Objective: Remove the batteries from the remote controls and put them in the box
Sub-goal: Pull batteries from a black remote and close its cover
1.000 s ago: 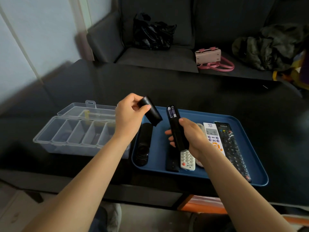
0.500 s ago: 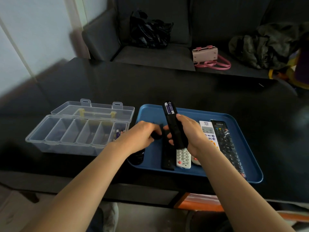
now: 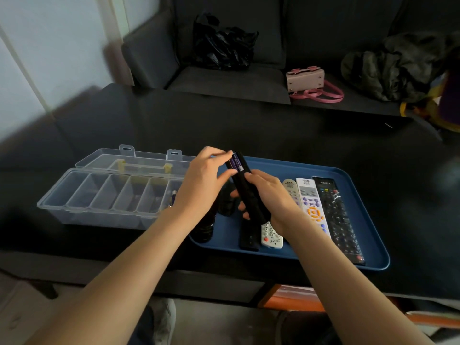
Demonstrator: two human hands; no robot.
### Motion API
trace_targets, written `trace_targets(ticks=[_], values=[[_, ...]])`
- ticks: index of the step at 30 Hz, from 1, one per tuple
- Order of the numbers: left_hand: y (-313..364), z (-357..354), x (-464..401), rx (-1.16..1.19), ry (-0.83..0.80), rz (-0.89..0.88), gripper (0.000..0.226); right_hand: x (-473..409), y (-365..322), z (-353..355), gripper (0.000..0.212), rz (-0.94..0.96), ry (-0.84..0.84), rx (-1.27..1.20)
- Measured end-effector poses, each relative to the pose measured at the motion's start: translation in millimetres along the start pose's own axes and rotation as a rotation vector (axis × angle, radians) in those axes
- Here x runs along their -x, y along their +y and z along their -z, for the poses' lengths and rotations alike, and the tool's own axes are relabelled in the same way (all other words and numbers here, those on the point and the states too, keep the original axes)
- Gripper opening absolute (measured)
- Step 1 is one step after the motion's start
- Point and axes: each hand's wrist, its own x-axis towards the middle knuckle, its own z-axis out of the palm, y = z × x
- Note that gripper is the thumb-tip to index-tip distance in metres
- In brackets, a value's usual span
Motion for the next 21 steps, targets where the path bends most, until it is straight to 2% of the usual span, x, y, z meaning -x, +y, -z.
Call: trace_targets(ticks=[14,18,21], values=[[1.2,3.9,-1.4,0.018,0.015,0.045,0.032,-4.2,3.7,-4.9,0.021,0.113,0.052,0.163],[2.9,4.1,-1.8,0.038,0.050,0.073,0.022,-2.4,3.9,-7.1,0.020,0.120,0.061,0.160],[3.9,5.1,-1.8,0.017,0.029,0.062,0.025,-2.2,4.5,-9.8,0.018,0.119,0.073,0.153]])
